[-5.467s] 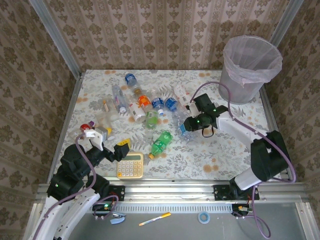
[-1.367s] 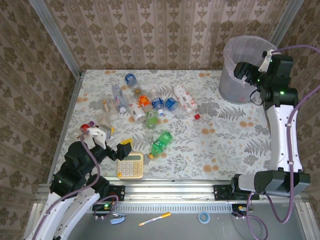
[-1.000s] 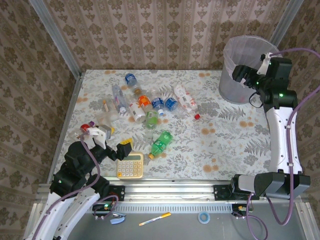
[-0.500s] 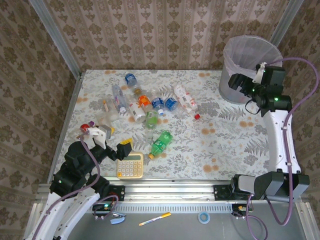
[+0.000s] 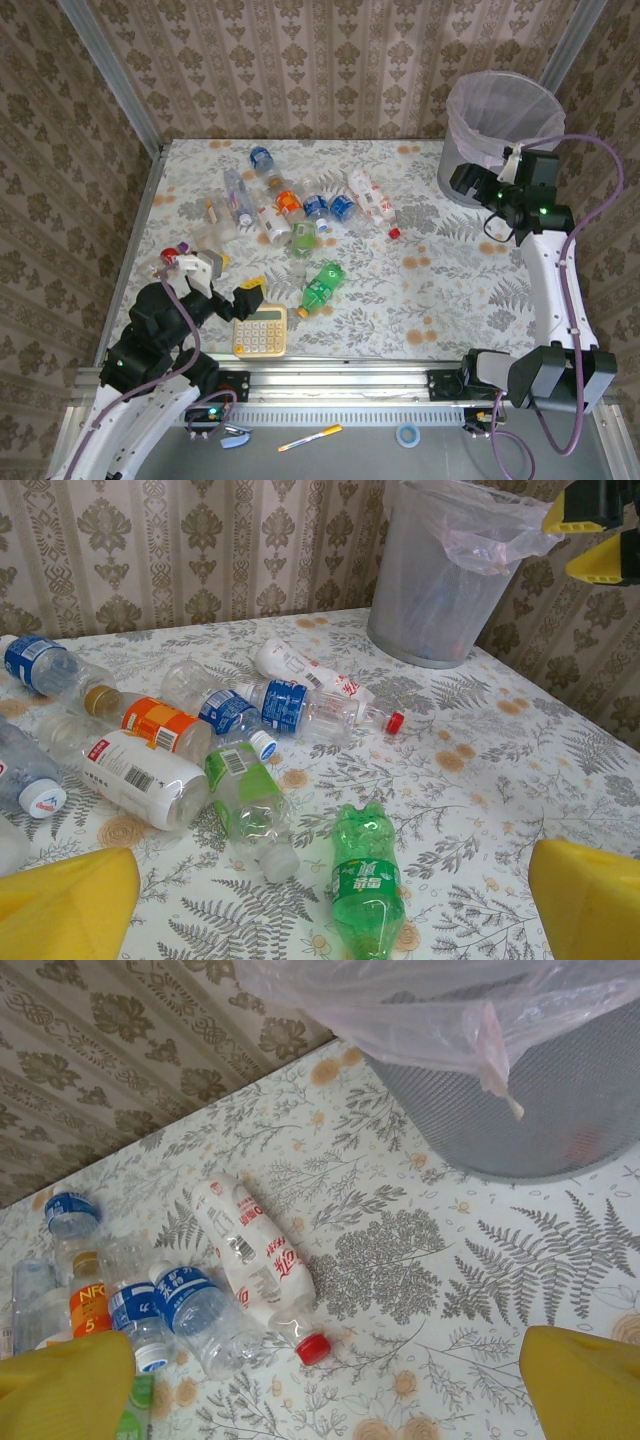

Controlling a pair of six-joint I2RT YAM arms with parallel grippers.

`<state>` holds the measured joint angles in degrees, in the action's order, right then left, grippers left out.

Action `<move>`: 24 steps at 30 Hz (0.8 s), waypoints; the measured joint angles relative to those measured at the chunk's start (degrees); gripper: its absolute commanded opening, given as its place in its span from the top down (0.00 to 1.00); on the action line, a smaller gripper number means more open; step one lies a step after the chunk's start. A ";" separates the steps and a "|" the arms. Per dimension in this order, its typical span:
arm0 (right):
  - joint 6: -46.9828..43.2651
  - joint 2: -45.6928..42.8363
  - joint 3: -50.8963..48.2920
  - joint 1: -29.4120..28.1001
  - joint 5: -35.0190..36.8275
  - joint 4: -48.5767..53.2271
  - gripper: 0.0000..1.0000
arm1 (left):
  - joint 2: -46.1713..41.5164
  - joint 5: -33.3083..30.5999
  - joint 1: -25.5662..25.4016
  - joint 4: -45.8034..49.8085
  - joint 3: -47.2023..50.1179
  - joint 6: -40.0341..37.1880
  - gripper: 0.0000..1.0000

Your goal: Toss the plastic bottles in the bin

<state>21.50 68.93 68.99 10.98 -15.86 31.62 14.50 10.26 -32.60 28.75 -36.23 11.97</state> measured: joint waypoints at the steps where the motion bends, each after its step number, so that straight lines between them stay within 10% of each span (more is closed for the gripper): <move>1: 0.00 -0.20 -0.61 0.00 -0.39 -0.33 0.00 | 0.00 0.00 0.00 -0.02 0.00 -0.02 0.00; 24: -0.13 -1.33 -12.00 -5.03 -5.29 -4.20 0.00 | 0.00 -0.20 0.00 -0.02 0.00 -0.04 0.00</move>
<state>21.37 67.59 56.99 5.96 -21.15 27.42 14.50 10.07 -32.60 28.73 -36.23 11.92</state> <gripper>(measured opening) 0.999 0.997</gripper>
